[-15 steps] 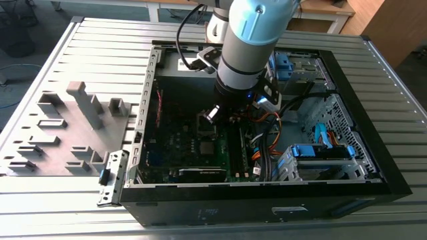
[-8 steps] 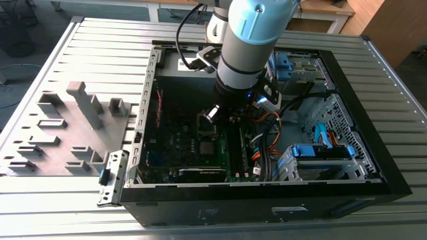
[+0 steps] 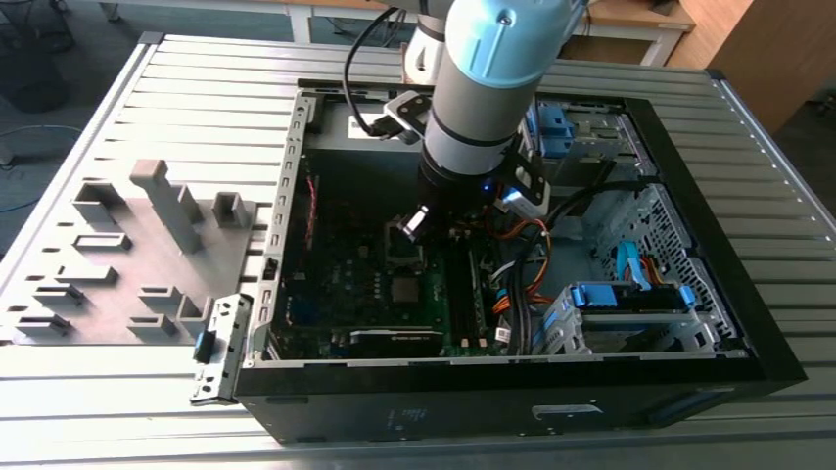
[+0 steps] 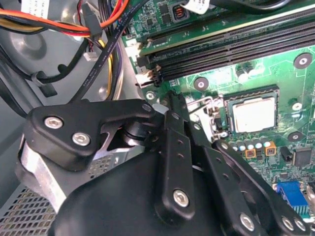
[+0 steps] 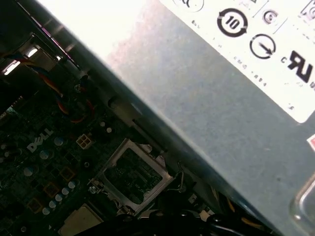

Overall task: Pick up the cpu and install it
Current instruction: 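Close the cpu cover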

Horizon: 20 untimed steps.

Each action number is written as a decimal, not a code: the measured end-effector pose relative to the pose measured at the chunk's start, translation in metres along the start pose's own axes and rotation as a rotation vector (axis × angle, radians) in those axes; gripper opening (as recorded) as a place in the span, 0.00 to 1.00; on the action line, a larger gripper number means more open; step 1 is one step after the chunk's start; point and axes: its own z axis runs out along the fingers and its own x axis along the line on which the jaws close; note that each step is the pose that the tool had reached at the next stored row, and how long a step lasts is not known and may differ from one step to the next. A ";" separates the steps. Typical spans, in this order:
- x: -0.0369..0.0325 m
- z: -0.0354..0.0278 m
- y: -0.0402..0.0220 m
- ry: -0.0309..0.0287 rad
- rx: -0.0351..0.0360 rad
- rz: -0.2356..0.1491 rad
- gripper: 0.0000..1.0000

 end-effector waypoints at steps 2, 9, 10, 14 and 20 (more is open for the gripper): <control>0.0005 0.0001 0.0005 0.0000 0.0001 0.000 0.11; 0.0030 -0.0001 -0.0001 0.0010 0.0003 -0.004 0.11; 0.0036 -0.0002 -0.0007 0.0013 0.0005 -0.005 0.11; 0.0059 -0.0006 -0.0032 0.0023 0.0010 -0.009 0.11; 0.0085 -0.0012 -0.0058 0.0033 0.0005 -0.018 0.11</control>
